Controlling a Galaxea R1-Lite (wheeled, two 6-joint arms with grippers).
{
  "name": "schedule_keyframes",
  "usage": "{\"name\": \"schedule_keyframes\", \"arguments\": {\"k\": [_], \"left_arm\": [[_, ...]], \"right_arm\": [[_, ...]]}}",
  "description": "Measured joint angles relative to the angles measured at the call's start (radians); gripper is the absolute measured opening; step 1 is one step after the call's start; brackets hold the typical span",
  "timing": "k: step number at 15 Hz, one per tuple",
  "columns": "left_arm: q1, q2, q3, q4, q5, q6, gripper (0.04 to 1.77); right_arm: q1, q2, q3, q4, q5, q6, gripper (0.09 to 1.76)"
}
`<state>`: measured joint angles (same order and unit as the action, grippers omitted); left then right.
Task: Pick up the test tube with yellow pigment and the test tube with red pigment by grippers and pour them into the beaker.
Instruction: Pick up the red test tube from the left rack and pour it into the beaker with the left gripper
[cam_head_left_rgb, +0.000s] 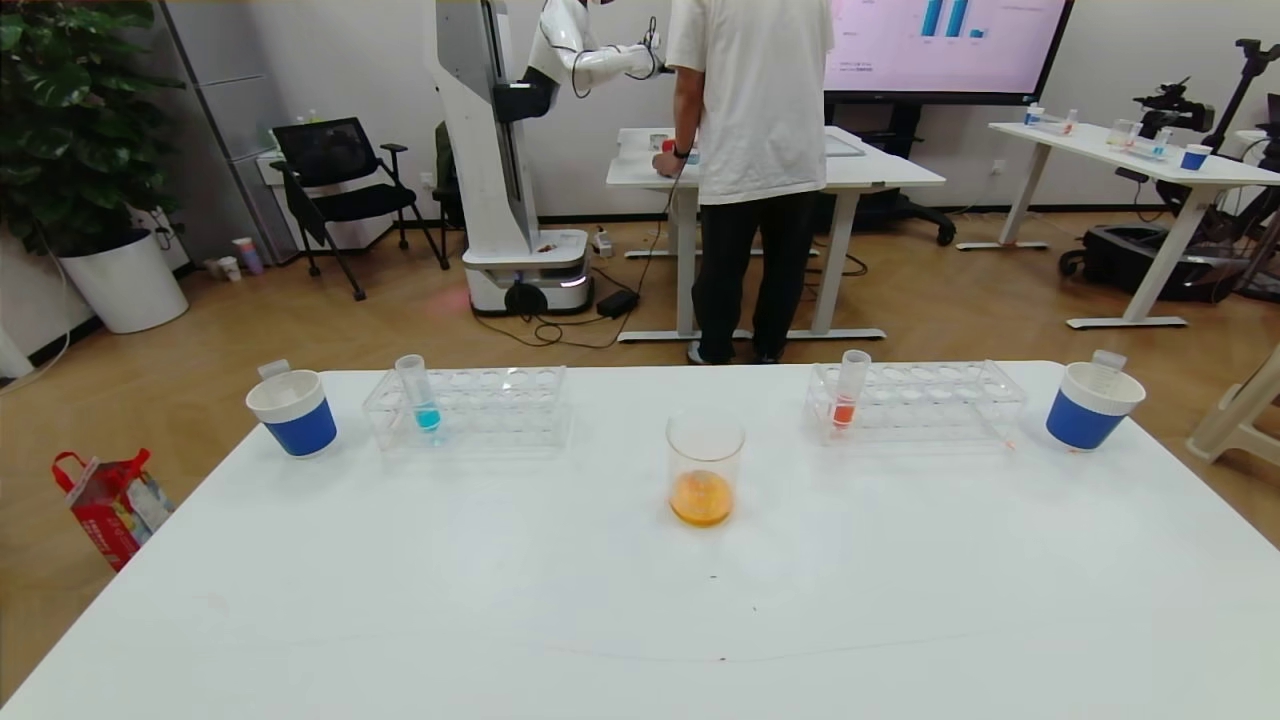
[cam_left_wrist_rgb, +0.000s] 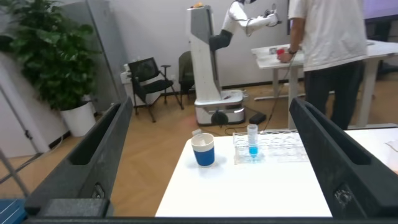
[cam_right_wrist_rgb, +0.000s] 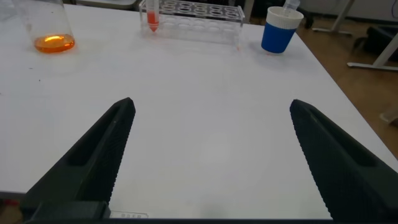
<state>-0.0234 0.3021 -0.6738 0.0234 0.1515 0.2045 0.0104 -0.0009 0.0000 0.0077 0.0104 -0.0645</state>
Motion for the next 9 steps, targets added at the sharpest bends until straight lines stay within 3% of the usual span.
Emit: {"name": "schedule_keyframes", "arguments": {"k": [4, 9], "left_arm": [[0.013, -0.206, 0.177, -0.024, -0.151, -0.077, 1.75], [0.018, -0.295, 0.556, -0.148, -0.174, -0.104, 1.75]], "right_arm": [[0.0, 0.0, 0.0, 0.0, 0.0, 0.0, 1.74], [0.0, 0.0, 0.0, 0.0, 0.0, 0.0, 1.74]]}}
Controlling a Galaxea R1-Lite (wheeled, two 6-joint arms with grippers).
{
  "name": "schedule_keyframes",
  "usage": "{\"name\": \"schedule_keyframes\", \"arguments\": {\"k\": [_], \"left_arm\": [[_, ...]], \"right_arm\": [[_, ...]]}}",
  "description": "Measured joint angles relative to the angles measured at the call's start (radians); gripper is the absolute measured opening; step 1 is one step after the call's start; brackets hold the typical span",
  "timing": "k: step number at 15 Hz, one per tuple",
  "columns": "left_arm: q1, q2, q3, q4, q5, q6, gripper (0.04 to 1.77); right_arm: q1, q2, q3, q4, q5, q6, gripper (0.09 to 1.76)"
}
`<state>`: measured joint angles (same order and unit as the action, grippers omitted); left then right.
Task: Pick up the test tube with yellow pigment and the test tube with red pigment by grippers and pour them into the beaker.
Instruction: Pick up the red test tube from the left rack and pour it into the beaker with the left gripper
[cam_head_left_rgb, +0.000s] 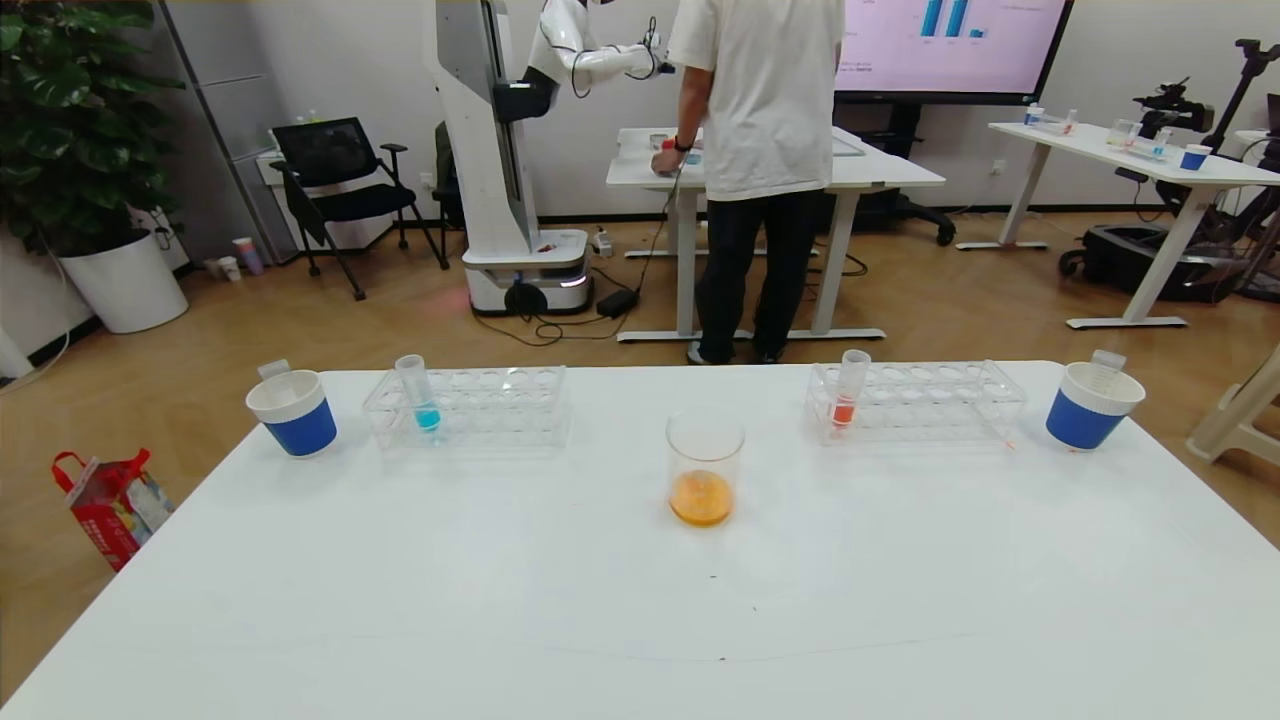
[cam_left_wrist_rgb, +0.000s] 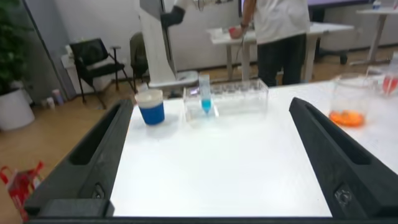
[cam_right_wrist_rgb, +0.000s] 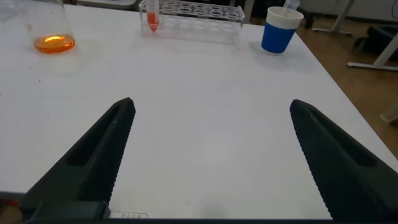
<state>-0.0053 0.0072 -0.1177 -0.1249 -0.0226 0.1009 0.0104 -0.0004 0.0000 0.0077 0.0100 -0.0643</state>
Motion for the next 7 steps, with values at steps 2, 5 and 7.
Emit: {"name": "schedule_keyframes", "arguments": {"k": [2, 5, 7], "left_arm": [[0.0, -0.006, 0.087, 0.136, -0.001, -0.014, 1.75], [0.001, -0.009, 0.112, 0.129, 0.0, -0.038, 1.75], [0.001, -0.009, 0.116, 0.13, 0.0, -0.04, 1.75]], "right_arm": [[0.0, 0.0, 0.0, 0.0, 0.0, 0.0, 1.74], [0.0, 0.0, 0.0, 0.0, 0.0, 0.0, 1.74], [0.0, 0.0, 0.0, 0.0, 0.0, 0.0, 1.74]]}}
